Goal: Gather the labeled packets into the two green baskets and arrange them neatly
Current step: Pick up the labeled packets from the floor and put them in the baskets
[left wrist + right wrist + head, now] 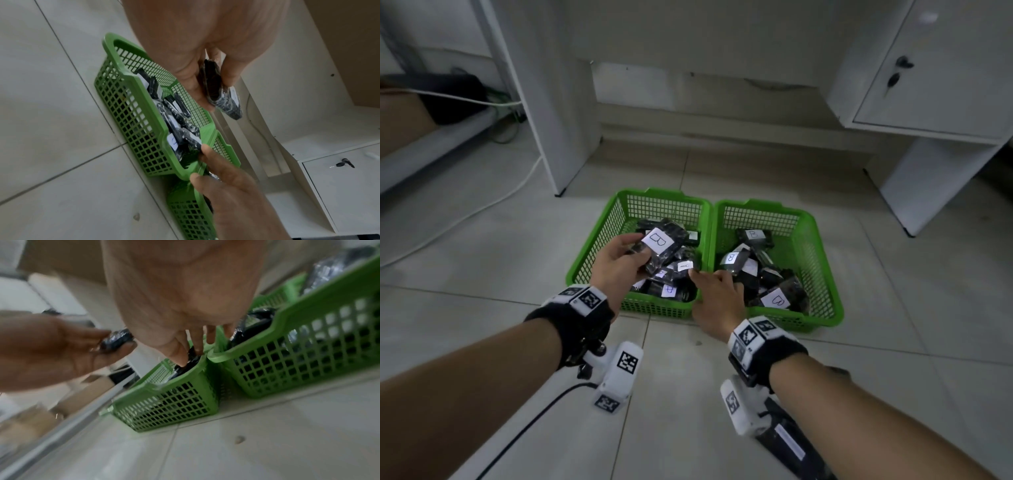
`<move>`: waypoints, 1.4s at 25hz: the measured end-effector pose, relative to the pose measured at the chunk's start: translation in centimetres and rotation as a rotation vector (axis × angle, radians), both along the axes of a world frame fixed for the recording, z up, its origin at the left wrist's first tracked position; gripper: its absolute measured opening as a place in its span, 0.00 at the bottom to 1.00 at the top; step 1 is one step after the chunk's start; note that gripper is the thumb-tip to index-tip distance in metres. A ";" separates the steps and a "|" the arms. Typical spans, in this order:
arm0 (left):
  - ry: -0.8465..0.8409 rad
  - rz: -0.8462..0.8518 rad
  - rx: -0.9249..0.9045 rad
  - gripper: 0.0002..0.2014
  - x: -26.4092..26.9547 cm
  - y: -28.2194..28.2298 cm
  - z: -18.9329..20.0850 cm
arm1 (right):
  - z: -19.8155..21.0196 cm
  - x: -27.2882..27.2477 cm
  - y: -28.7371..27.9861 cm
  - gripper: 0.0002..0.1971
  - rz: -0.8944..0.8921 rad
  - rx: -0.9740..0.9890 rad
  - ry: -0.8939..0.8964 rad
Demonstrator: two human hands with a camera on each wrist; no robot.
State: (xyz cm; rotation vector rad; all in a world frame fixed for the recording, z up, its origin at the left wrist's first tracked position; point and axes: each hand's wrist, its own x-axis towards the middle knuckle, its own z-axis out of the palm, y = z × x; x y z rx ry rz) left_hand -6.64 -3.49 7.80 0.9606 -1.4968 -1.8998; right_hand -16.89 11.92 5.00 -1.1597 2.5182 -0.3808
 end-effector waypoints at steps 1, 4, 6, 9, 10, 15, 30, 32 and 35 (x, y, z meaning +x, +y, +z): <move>-0.007 0.003 0.003 0.14 -0.4 0.3 -0.4 | -0.1 -0.2 0.2 0.32 0.043 0.017 0.069; -0.015 -0.041 -0.019 0.17 -2.2 1.6 -0.7 | -0.3 -1.2 2.1 0.27 0.043 -0.133 0.184; -0.025 -0.136 -0.171 0.20 -4.0 2.5 -1.1 | -0.3 -2.7 4.6 0.20 -0.060 -0.275 0.337; -0.130 -0.336 -0.556 0.13 -6.9 4.8 -2.0 | -0.8 -5.5 9.2 0.16 -0.205 -0.177 0.431; -0.163 -0.386 -0.639 0.10 -7.6 5.8 -2.5 | -1.3 -6.2 10.8 0.19 -0.199 -0.102 0.384; -0.629 -0.680 -1.195 0.26 -8.8 8.7 -6.1 | -3.5 -7.7 16.3 0.22 -0.056 -0.143 0.271; -0.471 -1.301 -1.556 0.27 6.4 18.7 -4.6 | -6.6 1.9 21.5 0.32 0.337 0.303 0.067; -0.754 -1.642 -1.517 0.43 9.9 19.8 -5.1 | -6.0 2.1 20.7 0.16 0.247 0.172 0.029; -0.962 -1.834 -1.437 0.57 14.3 20.3 -6.6 | -5.1 1.9 18.9 0.06 0.027 -0.026 -0.172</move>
